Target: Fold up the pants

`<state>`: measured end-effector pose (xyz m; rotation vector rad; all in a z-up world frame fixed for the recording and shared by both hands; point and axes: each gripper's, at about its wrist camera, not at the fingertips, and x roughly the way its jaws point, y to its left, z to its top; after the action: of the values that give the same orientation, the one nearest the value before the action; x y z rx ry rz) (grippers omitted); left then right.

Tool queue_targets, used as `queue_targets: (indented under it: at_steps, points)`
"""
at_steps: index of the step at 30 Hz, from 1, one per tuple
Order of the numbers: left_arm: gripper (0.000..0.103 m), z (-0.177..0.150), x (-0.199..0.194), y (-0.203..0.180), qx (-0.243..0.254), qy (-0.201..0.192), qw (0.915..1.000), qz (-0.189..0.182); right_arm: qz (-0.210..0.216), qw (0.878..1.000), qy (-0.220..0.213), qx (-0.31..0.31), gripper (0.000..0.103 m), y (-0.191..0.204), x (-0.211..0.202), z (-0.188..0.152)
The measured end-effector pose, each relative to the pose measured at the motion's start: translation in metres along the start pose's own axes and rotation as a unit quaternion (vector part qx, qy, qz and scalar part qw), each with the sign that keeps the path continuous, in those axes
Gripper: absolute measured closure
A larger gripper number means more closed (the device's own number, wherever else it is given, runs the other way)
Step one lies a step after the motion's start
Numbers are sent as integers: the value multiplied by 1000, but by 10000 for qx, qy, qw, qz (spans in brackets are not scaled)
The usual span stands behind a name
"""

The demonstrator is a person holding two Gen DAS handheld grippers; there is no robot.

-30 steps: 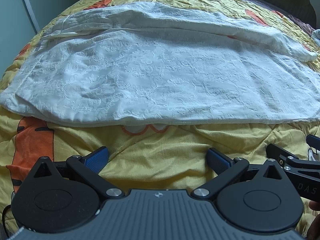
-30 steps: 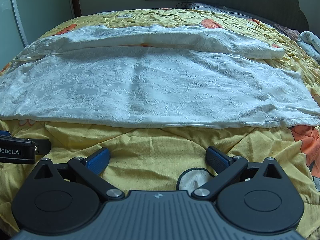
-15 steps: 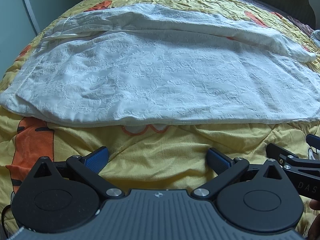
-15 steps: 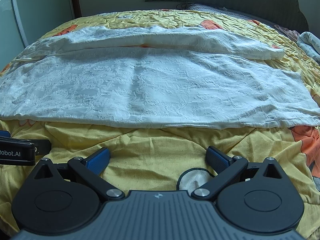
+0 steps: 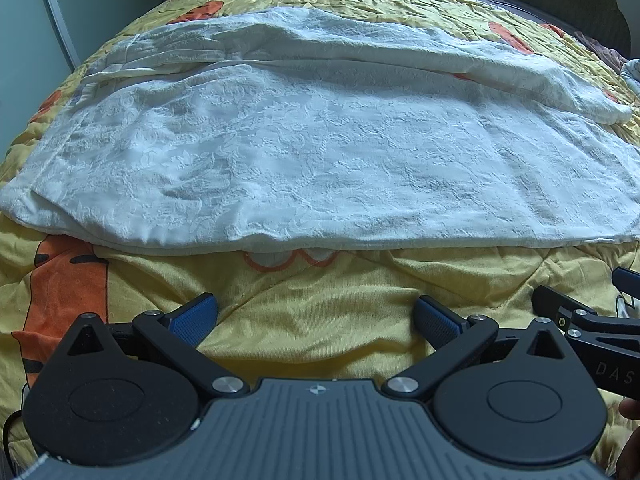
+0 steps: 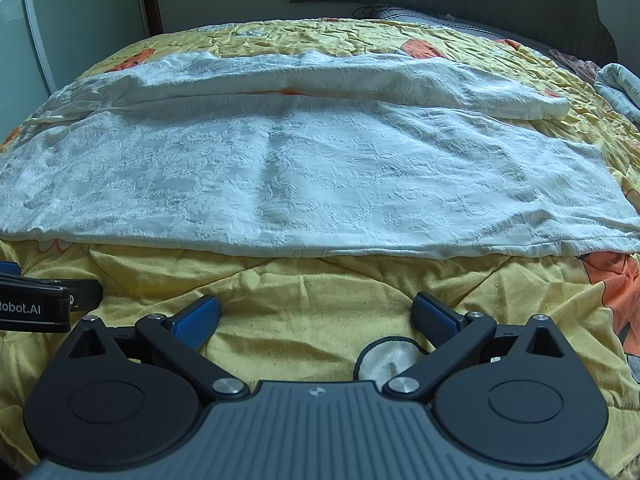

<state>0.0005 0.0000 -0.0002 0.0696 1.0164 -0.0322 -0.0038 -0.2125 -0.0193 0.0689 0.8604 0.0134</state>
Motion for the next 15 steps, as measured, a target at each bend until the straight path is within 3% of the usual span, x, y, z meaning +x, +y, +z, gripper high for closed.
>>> queue_targets:
  at_steps: [15]
  points:
    - [0, 0, 0, 0, 0, -43, 10000, -2, 2, 10000, -14, -3, 0, 0, 0, 0]
